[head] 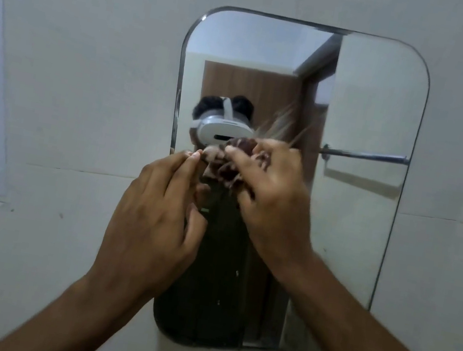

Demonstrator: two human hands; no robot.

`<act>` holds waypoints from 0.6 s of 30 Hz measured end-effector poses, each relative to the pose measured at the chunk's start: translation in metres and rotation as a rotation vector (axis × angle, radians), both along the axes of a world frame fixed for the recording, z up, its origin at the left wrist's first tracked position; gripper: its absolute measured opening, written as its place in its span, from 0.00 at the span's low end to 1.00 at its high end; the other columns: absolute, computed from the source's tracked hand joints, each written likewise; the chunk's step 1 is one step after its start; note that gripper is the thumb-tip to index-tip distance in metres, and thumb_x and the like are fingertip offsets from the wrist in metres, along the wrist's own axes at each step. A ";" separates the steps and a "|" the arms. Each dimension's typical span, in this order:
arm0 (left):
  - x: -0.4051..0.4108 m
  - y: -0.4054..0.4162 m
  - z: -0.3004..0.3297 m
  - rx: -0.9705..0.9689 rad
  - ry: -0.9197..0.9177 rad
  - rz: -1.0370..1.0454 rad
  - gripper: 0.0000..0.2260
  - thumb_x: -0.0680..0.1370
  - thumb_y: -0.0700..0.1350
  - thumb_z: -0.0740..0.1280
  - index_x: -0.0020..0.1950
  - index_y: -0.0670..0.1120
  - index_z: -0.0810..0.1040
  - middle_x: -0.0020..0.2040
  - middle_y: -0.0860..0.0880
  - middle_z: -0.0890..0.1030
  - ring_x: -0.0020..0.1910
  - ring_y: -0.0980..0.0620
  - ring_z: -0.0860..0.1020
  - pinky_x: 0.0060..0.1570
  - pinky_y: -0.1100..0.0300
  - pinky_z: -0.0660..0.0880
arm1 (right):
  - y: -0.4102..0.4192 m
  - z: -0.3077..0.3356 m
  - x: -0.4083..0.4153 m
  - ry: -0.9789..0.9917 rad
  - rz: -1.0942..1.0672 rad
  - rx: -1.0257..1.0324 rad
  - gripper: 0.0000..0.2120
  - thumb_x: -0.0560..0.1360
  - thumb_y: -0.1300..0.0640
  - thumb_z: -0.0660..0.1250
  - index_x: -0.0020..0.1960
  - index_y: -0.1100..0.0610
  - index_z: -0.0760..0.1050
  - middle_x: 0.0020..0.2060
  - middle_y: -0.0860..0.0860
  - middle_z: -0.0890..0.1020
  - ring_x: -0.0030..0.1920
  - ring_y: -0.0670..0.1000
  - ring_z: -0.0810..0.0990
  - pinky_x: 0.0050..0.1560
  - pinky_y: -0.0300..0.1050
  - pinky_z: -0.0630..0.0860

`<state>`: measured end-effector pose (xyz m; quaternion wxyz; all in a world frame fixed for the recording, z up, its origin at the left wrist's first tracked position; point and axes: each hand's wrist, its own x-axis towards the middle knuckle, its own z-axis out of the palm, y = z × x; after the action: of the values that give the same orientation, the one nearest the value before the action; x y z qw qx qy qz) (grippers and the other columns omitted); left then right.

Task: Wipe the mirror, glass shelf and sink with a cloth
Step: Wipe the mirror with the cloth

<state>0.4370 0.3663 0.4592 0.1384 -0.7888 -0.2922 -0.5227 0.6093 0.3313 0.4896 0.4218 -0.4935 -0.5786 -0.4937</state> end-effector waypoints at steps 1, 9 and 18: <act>0.000 0.001 -0.001 0.000 0.007 0.002 0.26 0.78 0.47 0.60 0.75 0.44 0.66 0.70 0.46 0.70 0.68 0.52 0.68 0.66 0.61 0.64 | -0.001 -0.011 -0.001 -0.043 -0.001 -0.039 0.19 0.77 0.58 0.67 0.67 0.55 0.77 0.62 0.58 0.75 0.59 0.54 0.72 0.54 0.41 0.76; -0.004 0.003 -0.005 0.007 -0.015 0.001 0.27 0.77 0.46 0.61 0.76 0.42 0.65 0.70 0.45 0.70 0.67 0.51 0.68 0.63 0.59 0.67 | -0.019 0.023 0.052 0.363 -0.040 0.239 0.18 0.77 0.57 0.64 0.66 0.53 0.77 0.59 0.56 0.73 0.58 0.51 0.72 0.52 0.22 0.66; 0.002 -0.003 -0.006 0.002 0.021 -0.014 0.27 0.78 0.47 0.60 0.77 0.42 0.64 0.71 0.45 0.69 0.69 0.50 0.68 0.66 0.59 0.65 | -0.004 -0.063 0.000 0.004 0.005 -0.051 0.20 0.75 0.61 0.68 0.67 0.53 0.77 0.62 0.59 0.76 0.60 0.57 0.74 0.57 0.47 0.78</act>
<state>0.4393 0.3637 0.4528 0.1384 -0.7962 -0.2845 -0.5158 0.6093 0.3276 0.4265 0.4116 -0.5036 -0.5915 -0.4766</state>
